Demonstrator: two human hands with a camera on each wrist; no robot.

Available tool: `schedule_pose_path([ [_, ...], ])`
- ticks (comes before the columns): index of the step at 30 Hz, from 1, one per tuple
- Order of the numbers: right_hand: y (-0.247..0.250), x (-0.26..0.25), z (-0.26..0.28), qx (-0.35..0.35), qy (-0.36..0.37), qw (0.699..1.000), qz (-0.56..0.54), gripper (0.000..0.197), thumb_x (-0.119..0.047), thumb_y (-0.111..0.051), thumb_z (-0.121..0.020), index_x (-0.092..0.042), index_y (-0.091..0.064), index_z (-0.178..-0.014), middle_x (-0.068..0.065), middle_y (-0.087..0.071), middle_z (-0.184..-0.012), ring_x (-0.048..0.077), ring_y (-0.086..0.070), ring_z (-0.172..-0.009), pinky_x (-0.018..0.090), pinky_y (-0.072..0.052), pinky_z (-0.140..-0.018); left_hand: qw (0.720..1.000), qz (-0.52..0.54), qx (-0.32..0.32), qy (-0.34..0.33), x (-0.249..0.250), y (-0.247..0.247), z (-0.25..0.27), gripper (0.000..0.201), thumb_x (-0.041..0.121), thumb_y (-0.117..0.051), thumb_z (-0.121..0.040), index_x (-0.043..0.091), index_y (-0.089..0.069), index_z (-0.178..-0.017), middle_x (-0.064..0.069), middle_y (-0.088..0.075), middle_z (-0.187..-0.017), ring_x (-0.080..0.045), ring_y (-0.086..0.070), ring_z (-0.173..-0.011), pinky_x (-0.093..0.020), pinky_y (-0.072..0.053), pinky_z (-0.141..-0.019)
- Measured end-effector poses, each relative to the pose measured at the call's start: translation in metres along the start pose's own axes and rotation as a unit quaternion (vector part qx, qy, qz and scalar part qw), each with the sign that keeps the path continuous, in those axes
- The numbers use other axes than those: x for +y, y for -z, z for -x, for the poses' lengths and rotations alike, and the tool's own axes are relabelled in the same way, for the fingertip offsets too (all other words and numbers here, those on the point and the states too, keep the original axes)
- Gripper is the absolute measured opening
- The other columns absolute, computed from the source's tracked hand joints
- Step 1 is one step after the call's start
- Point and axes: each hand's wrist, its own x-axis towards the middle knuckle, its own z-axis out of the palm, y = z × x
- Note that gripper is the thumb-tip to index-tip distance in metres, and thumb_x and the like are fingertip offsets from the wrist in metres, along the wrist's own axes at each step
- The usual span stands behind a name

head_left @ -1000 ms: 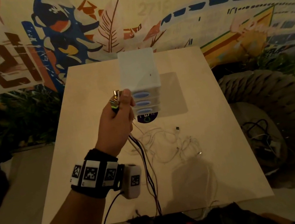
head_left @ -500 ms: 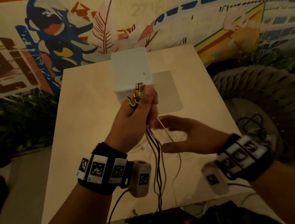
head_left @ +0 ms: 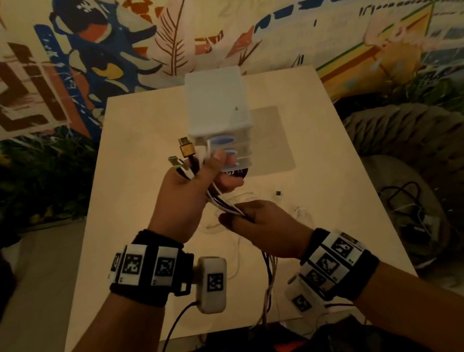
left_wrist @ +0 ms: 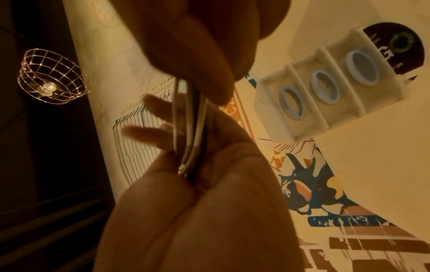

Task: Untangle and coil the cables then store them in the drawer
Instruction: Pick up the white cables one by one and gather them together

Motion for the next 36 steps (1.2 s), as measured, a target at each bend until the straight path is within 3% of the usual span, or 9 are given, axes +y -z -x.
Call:
schedule_pose_path([
  [10,-0.005,0.057,0.031,-0.162,-0.167,0.972,0.0,0.044,-0.051,-0.06,-0.096,-0.016,-0.064,-0.069,0.008,-0.078,-0.08,0.019,-0.075,-0.081,0.036,-0.056,-0.093,0.997,0.069,-0.004,0.034,-0.001,-0.006,-0.001,0.031,0.028,-0.044,-0.108,0.013,-0.056,-0.084,-0.003,-0.015,-0.061,-0.015,-0.011,-0.049,-0.025,-0.017,-0.044],
  [13,0.017,0.061,0.036,-0.199,-0.172,0.964,0.041,0.034,-0.055,-0.076,-0.081,-0.028,-0.073,-0.102,-0.006,-0.076,-0.105,0.007,-0.07,-0.101,0.039,-0.052,-0.103,0.998,0.035,-0.015,0.051,-0.002,-0.012,0.002,0.041,0.024,-0.05,-0.106,0.021,-0.05,-0.065,0.003,-0.019,-0.056,-0.014,-0.012,-0.046,-0.027,-0.015,-0.046],
  [16,0.055,0.034,0.036,-0.088,-0.083,0.992,0.019,0.08,-0.06,-0.081,-0.072,-0.048,-0.044,-0.142,-0.02,-0.056,-0.137,-0.002,-0.053,-0.127,0.037,-0.043,-0.113,0.998,-0.029,-0.041,0.037,0.0,-0.015,0.006,0.049,0.025,-0.052,-0.106,0.02,-0.03,-0.062,0.001,-0.018,-0.054,-0.016,-0.011,-0.047,-0.028,-0.015,-0.048],
  [20,0.082,-0.044,0.027,0.061,0.149,0.985,0.066,0.063,-0.045,-0.064,-0.094,-0.037,-0.036,-0.15,-0.018,-0.045,-0.149,0.001,-0.041,-0.139,0.028,-0.035,-0.114,0.992,-0.067,-0.101,0.035,0.005,-0.029,0.013,0.044,0.029,-0.059,-0.098,-0.008,-0.047,-0.078,0.004,-0.028,-0.052,-0.012,-0.022,-0.044,-0.027,-0.023,-0.048],
  [23,0.071,-0.082,0.01,0.052,0.191,0.961,0.192,0.046,-0.043,-0.046,-0.104,-0.033,-0.042,-0.149,-0.011,-0.048,-0.149,0.005,-0.039,-0.14,0.03,-0.035,-0.114,0.971,-0.211,-0.115,0.011,0.01,-0.042,0.014,0.02,0.002,-0.055,-0.094,0.004,-0.055,-0.075,0.012,-0.048,-0.061,-0.002,-0.041,-0.052,-0.02,-0.035,-0.055],
  [26,0.061,-0.088,0.002,0.027,0.169,0.953,0.249,0.043,-0.041,-0.036,-0.106,-0.028,-0.05,-0.145,-0.005,-0.056,-0.143,0.009,-0.046,-0.135,0.027,-0.039,-0.108,0.979,-0.195,-0.04,0.05,0.016,-0.042,0.021,0.033,-0.012,-0.049,-0.095,-0.007,-0.053,-0.128,-0.001,-0.053,-0.1,-0.011,-0.053,-0.089,-0.013,-0.041,-0.078],
  [29,0.061,-0.082,-0.001,-0.012,0.193,0.94,0.281,0.044,-0.041,-0.036,-0.106,-0.027,-0.05,-0.146,-0.003,-0.053,-0.148,0.015,-0.033,-0.146,0.029,-0.025,-0.117,0.969,-0.226,-0.077,0.058,0.014,-0.034,0.02,0.034,-0.014,-0.057,-0.089,-0.001,-0.059,-0.12,0.005,-0.046,-0.077,-0.003,-0.05,-0.06,-0.014,-0.046,-0.056],
  [32,0.065,-0.065,0.002,0.03,0.204,0.973,0.108,0.068,-0.039,-0.057,-0.099,-0.028,-0.024,-0.158,-0.004,-0.04,-0.157,0.008,-0.034,-0.146,0.031,-0.032,-0.119,0.966,-0.218,-0.137,0.001,0.014,-0.029,0.018,0.028,0.014,-0.052,-0.093,0.019,-0.054,-0.066,0.005,-0.043,-0.051,-0.01,-0.039,-0.042,-0.027,-0.033,-0.047],
  [36,0.053,-0.028,0.001,0.01,0.094,0.982,-0.163,0.082,-0.056,-0.068,-0.085,-0.035,-0.027,-0.153,0.004,-0.058,-0.14,0.019,-0.057,-0.131,0.045,-0.047,-0.109,0.978,-0.181,-0.088,-0.064,0.019,-0.027,0.011,0.042,0.033,-0.052,-0.105,-0.003,-0.063,-0.085,-0.013,-0.052,-0.056,-0.024,-0.051,-0.052,-0.034,-0.044,-0.056],
])
